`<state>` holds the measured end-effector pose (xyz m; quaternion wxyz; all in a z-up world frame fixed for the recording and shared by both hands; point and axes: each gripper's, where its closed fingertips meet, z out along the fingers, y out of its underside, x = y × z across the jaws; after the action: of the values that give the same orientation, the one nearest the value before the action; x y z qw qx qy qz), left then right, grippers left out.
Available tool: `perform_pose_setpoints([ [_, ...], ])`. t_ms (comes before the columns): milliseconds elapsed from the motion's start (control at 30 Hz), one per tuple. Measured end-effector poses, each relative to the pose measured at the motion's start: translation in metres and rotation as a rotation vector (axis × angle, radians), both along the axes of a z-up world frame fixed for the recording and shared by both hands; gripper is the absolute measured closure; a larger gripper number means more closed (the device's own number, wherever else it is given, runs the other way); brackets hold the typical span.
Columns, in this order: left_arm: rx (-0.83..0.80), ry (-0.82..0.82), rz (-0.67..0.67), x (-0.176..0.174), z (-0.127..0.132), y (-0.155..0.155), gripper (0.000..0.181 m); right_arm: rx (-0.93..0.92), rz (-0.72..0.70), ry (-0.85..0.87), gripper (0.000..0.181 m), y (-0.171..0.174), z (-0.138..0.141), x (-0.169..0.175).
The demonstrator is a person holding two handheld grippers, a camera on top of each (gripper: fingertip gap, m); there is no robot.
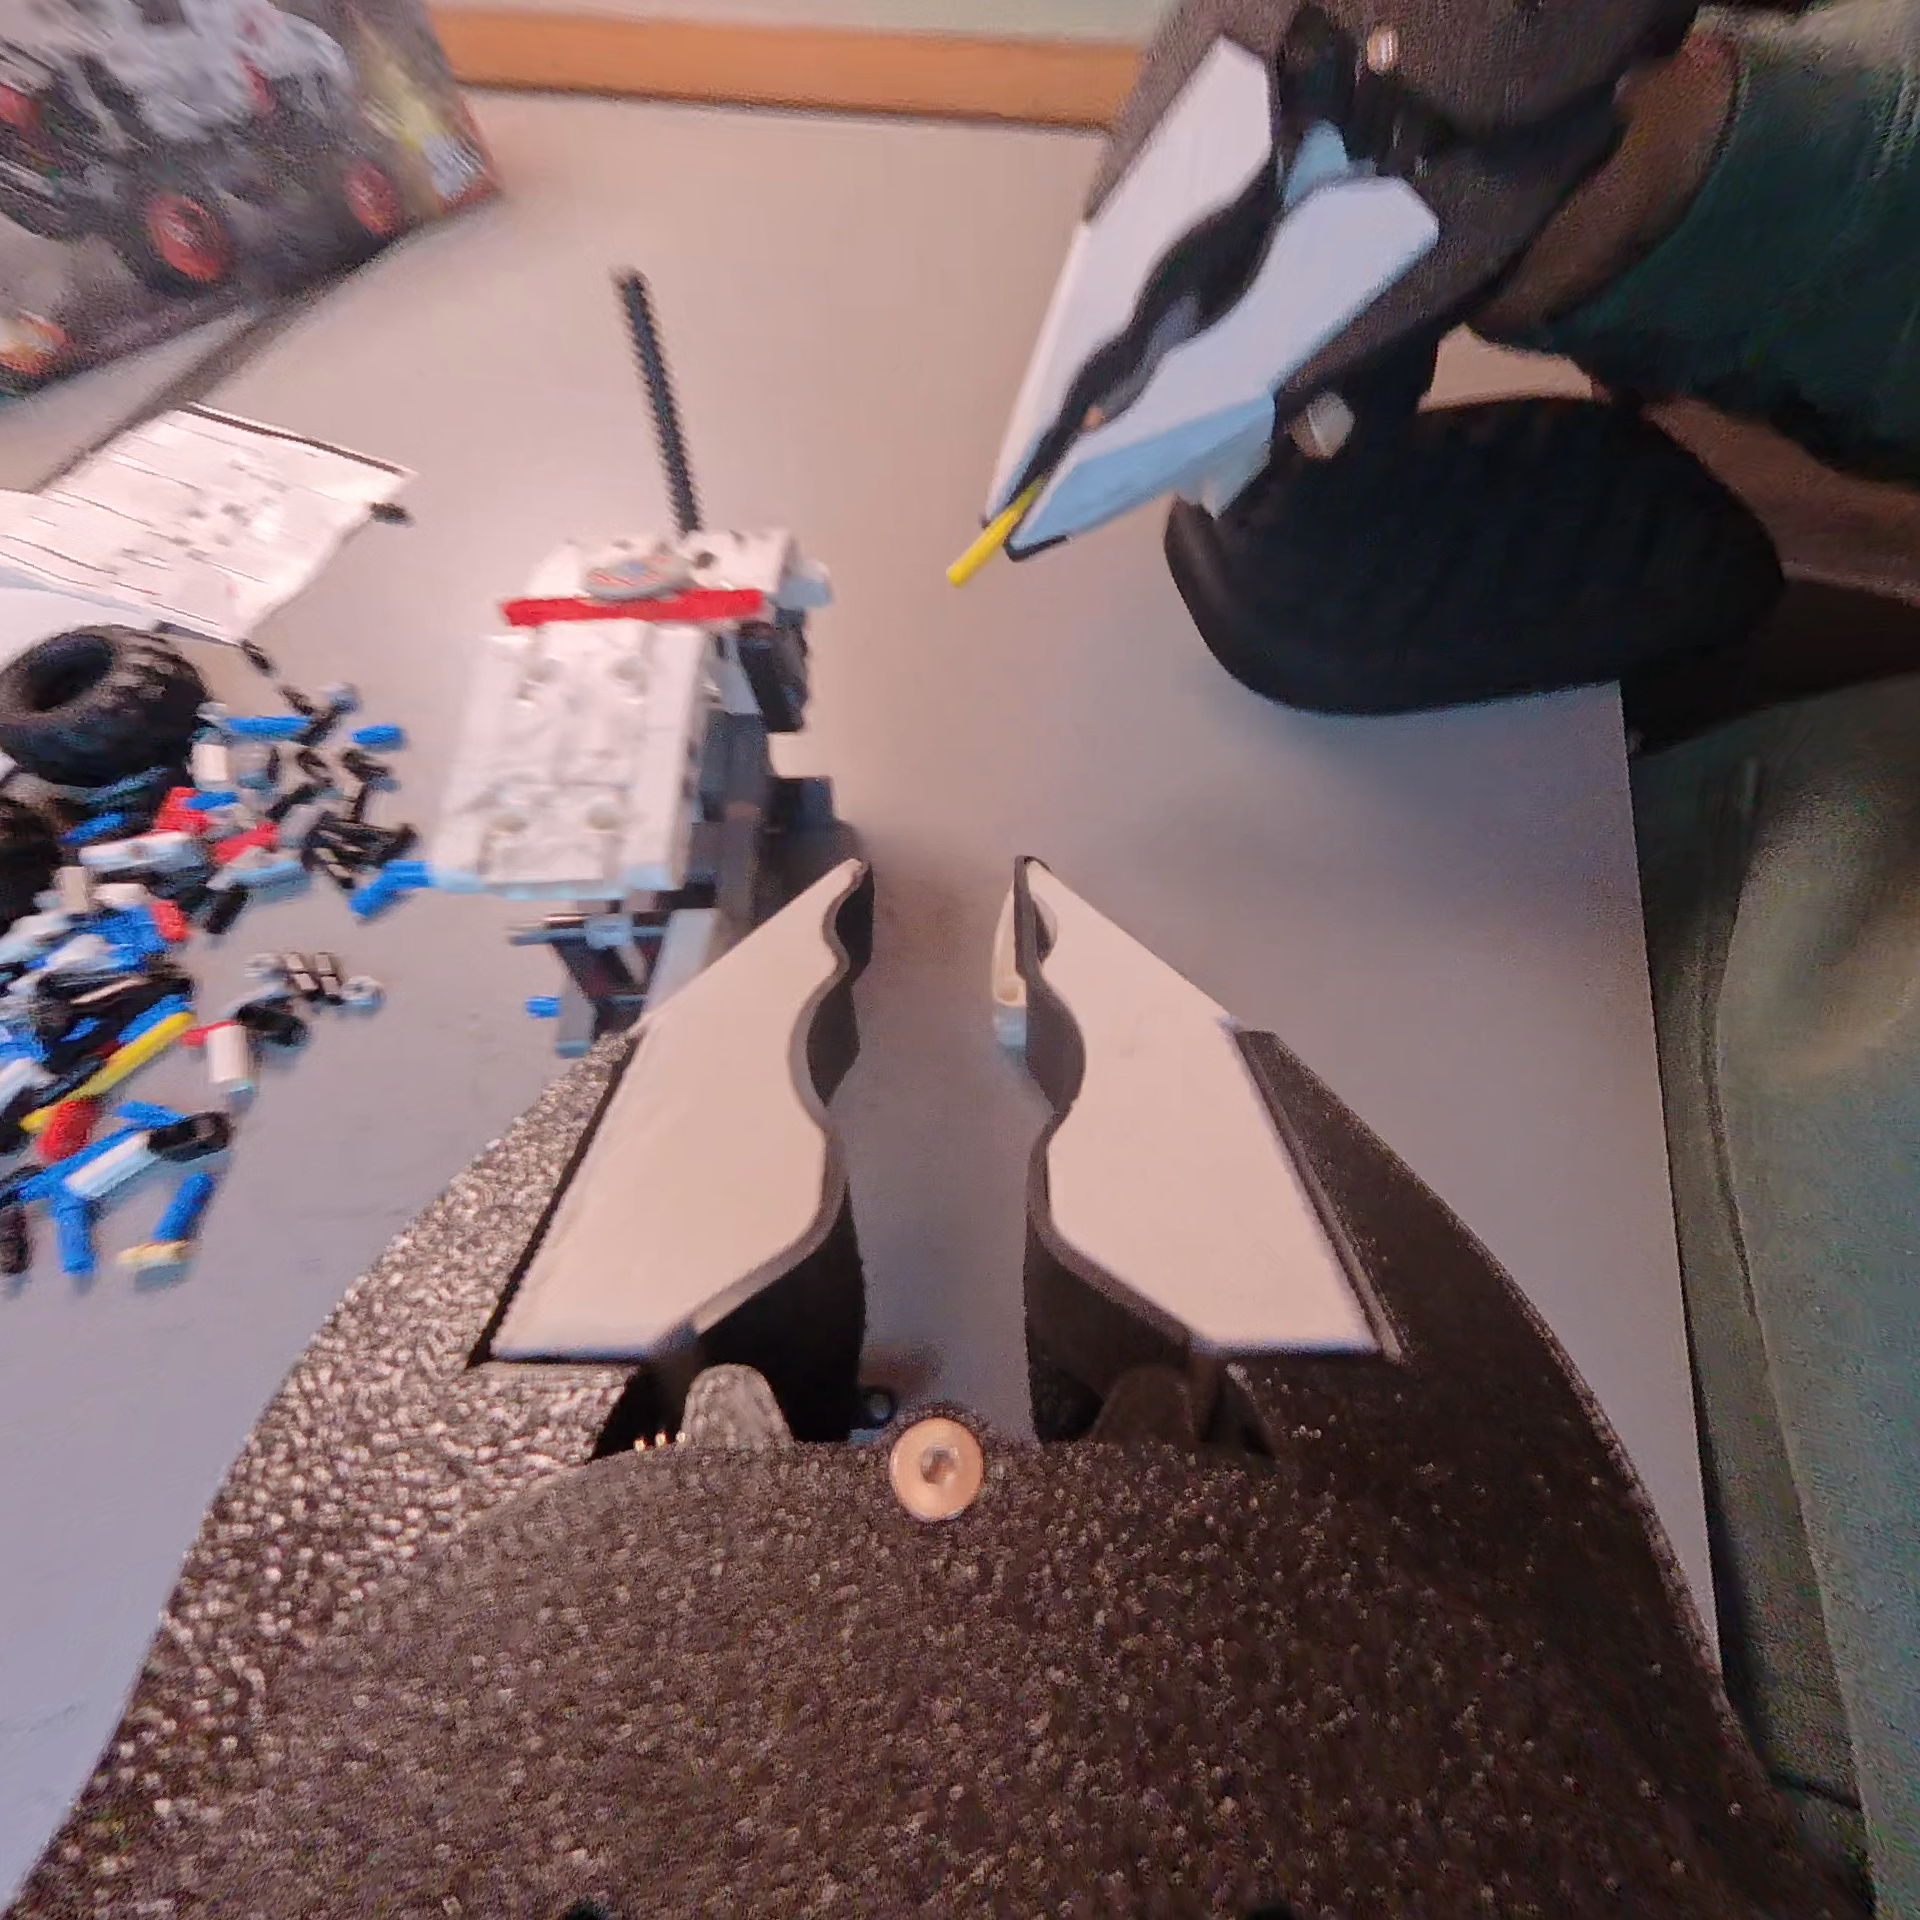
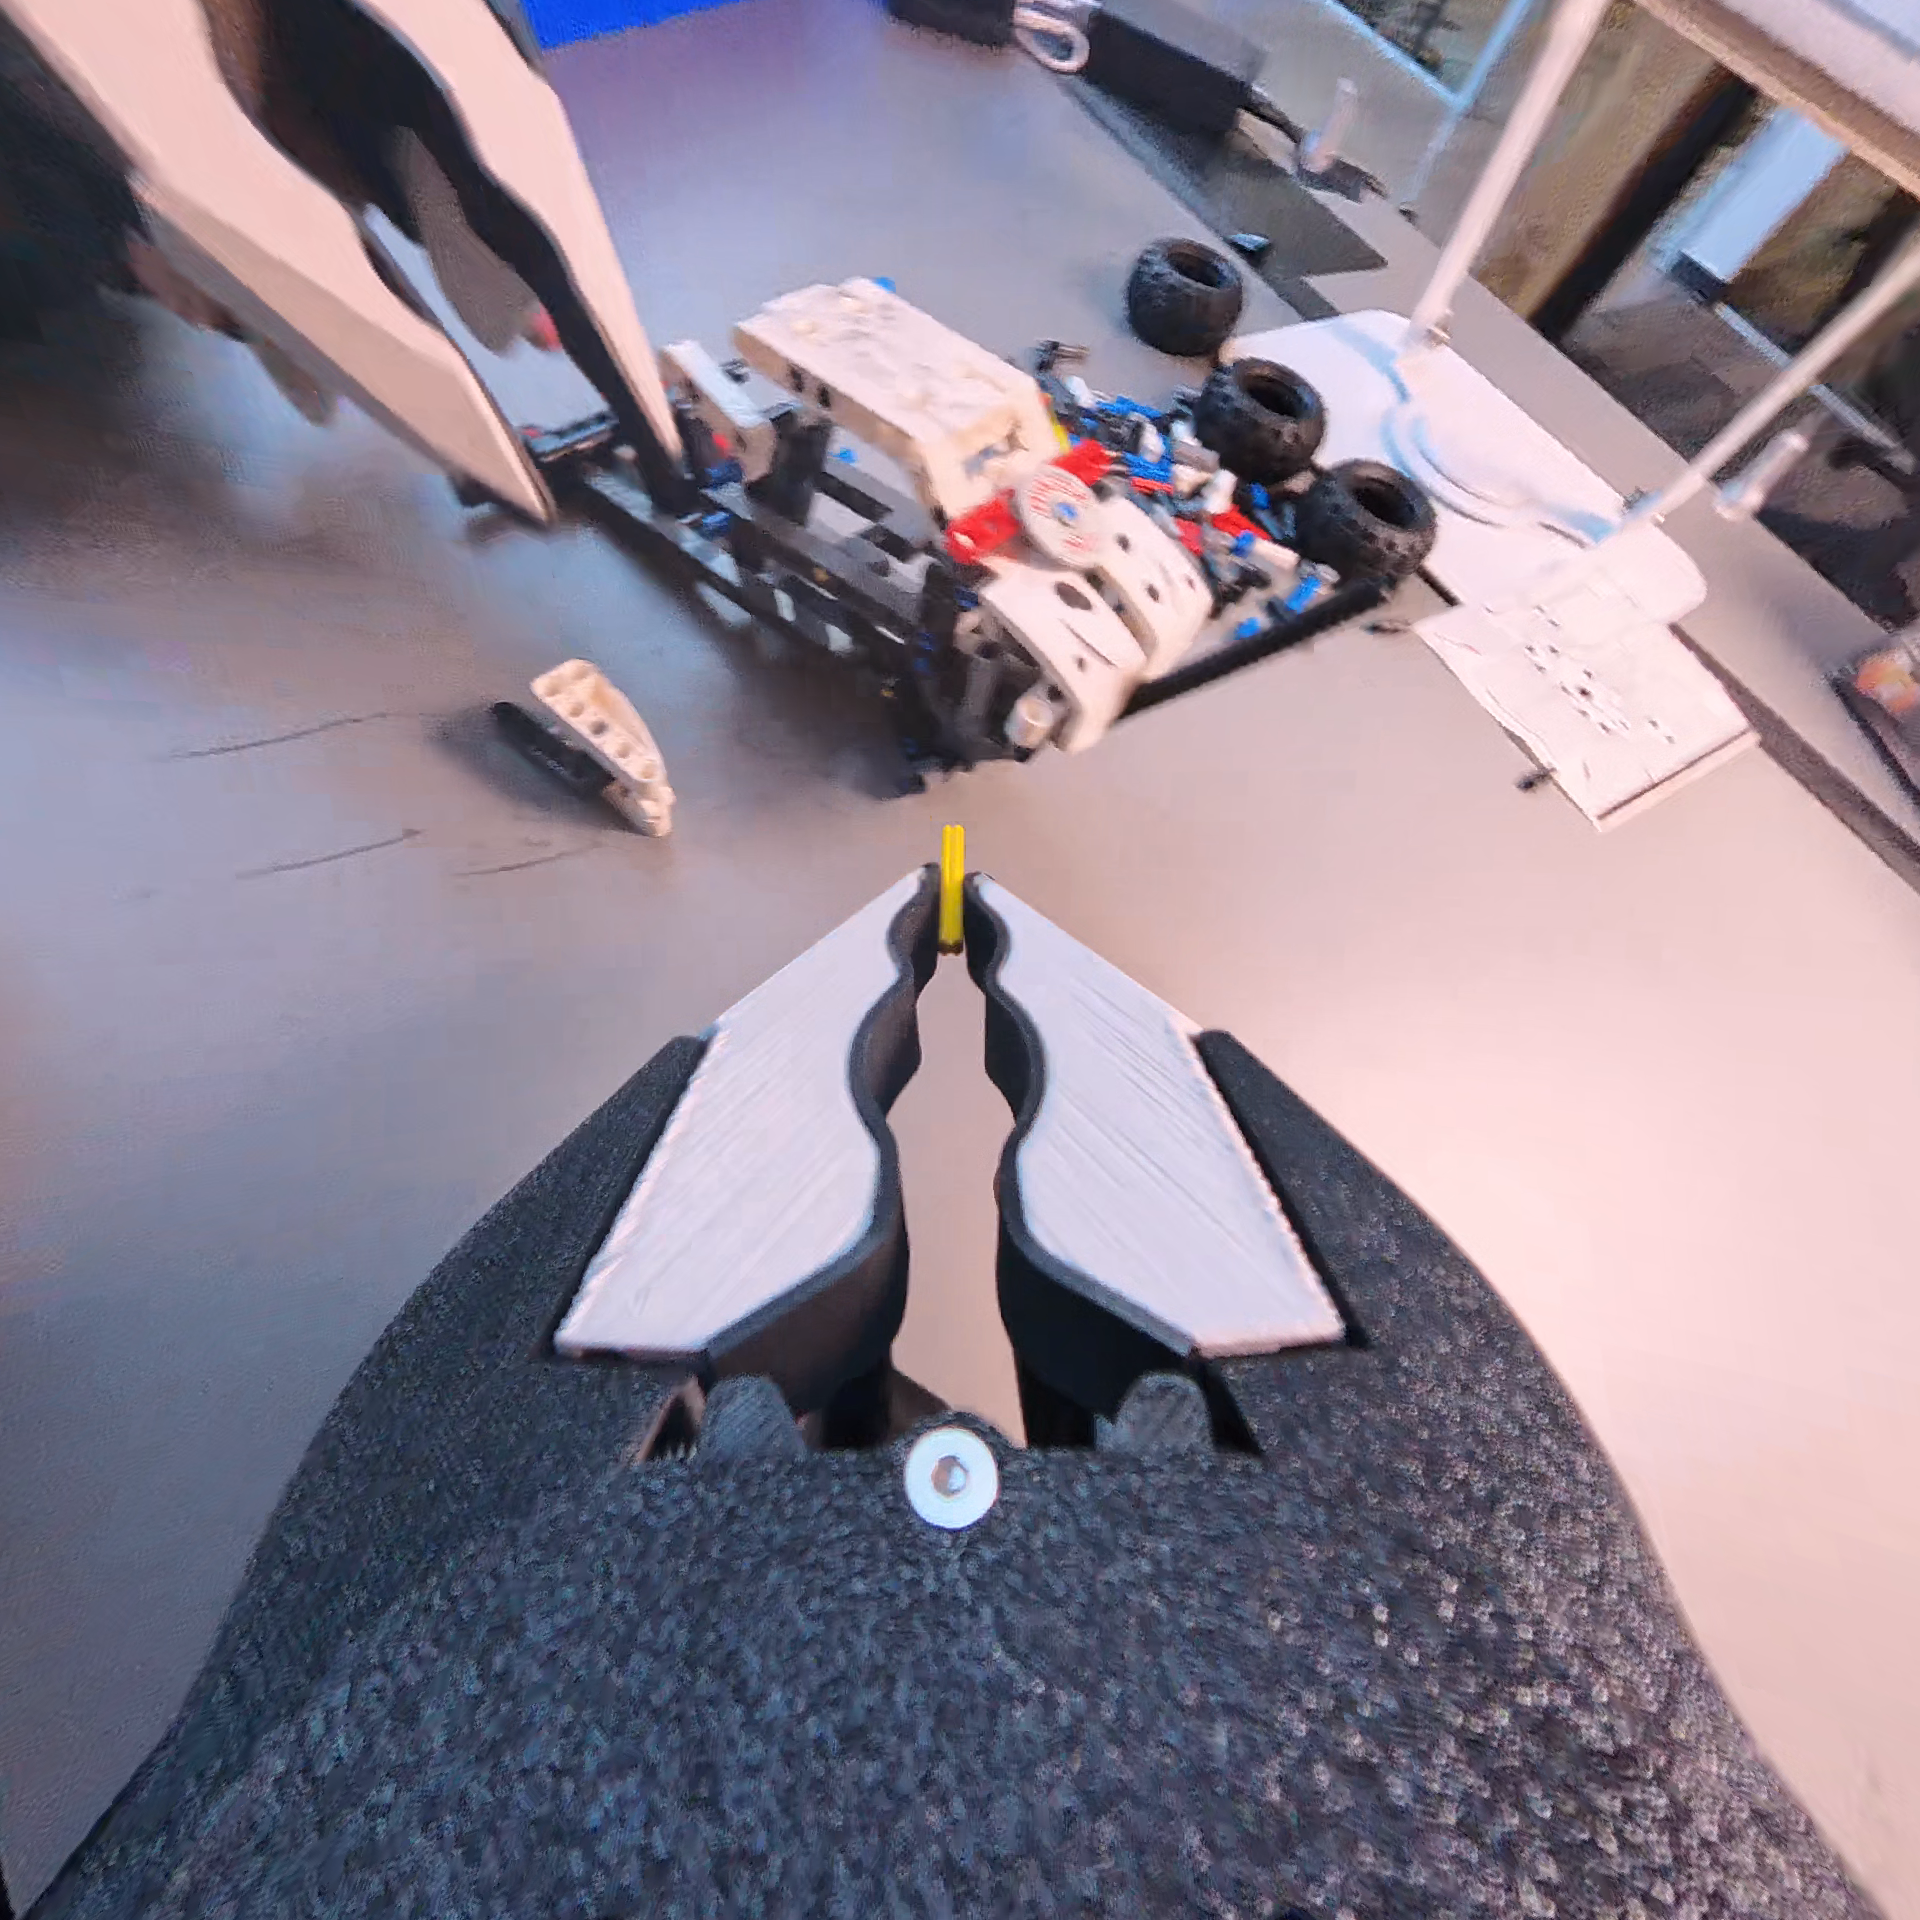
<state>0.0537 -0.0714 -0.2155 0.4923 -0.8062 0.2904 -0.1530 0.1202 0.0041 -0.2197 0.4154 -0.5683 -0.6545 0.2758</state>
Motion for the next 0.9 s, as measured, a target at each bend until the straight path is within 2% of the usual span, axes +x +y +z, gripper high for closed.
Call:
perform_pose_setpoints([
  [100, 0.128, -0.083, 0.176, -0.041, 0.033, 0.008, 0.152, -0.041, -0.108, 0.008, 0.178, 0.025, -0.004, 0.009],
  [167, 0.147, -0.113, 0.332, -0.079, 0.040, 0.013, 0.147, -0.078, -0.166, -0.007, 0.178, 0.041, -0.008, 0.008],
  [267, 0.130, -0.158, 0.504, -0.125, 0.039, 0.015, 0.140, -0.022, -0.210, -0.058, 0.178, 0.069, -0.013, -0.007],
  [400, 0.114, -0.138, 0.630, -0.161, 0.030, 0.016, 0.132, -0.038, -0.252, -0.083, 0.178, 0.110, -0.024, -0.043],
  [533, 0.063, -0.083, 0.712, -0.186, 0.013, 0.016, 0.124, -0.039, -0.297, -0.205, 0.176, 0.144, -0.057, -0.056],
  [600, 0.025, -0.082, 0.742, -0.195, 0.004, 0.016, 0.119, -0.026, -0.309, -0.196, 0.165, 0.148, -0.054, -0.056],
  [733, -0.039, -0.101, 0.798, -0.209, -0.013, 0.018, 0.104, -0.062, -0.335, -0.185, 0.129, 0.149, -0.053, -0.042],
  [900, -0.107, -0.059, 0.896, -0.235, -0.035, 0.019, 0.082, -0.155, -0.373, -0.055, 0.109, 0.149, -0.031, -0.016],
])
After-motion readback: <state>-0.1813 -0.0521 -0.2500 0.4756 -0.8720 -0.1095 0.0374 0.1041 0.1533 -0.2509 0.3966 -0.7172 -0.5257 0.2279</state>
